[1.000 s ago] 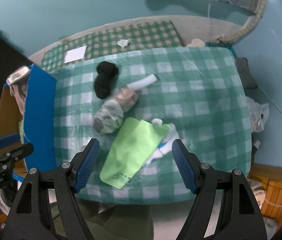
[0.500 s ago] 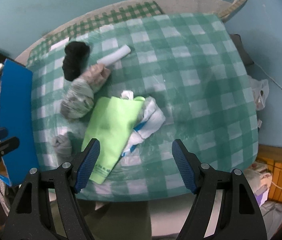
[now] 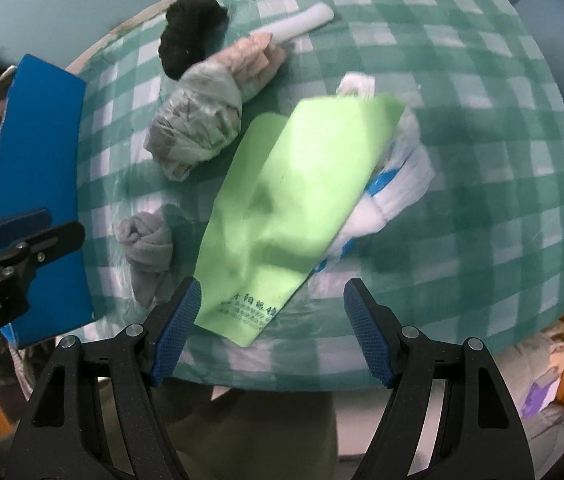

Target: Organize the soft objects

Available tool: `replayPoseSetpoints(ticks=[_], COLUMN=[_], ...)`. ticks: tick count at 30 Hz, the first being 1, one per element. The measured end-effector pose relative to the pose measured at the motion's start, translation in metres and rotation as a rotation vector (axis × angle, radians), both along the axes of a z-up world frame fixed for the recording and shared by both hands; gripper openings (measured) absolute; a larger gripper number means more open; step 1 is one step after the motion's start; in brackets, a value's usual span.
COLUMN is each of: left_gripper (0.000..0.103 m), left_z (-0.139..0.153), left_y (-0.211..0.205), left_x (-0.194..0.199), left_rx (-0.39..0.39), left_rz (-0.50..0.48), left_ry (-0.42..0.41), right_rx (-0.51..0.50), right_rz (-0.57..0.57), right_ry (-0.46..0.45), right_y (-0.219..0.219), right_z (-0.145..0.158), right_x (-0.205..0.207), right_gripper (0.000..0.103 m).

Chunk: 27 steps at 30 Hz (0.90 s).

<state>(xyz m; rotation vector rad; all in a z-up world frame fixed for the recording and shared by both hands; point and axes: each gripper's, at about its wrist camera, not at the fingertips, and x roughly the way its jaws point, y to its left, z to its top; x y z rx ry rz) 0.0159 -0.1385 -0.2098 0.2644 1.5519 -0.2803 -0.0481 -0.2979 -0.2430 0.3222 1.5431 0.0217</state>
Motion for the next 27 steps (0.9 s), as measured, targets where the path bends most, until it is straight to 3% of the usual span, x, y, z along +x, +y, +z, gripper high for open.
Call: replayPoseSetpoints(ticks=[15, 21, 24, 27], left_gripper=[0.048, 0.048, 0.048, 0.048], left_z=[-0.011, -0.011, -0.011, -0.007], left_y=[0.015, 0.022, 0.023, 0.022], left_x=[-0.005, -0.004, -0.006, -0.005], left_rx=[-0.002, -0.011, -0.012, -0.015], left_rz=[0.039, 0.041, 0.037, 0.039], left_ry=[0.018, 0.022, 0.023, 0.022], right_rx=[-0.006, -0.022, -0.049, -0.097], right_rz=[-0.082, -0.072, -0.064, -0.039], right_ry=[0.054, 0.071, 0.073, 0.072], right_y=[0.015, 0.031, 0.038, 0.046], right_z=[-0.021, -0.033, -0.035, -0.035], right_x=[0.004, 0.015, 0.019, 0.021], right_gripper=[0.073, 0.058, 0.057, 0.046])
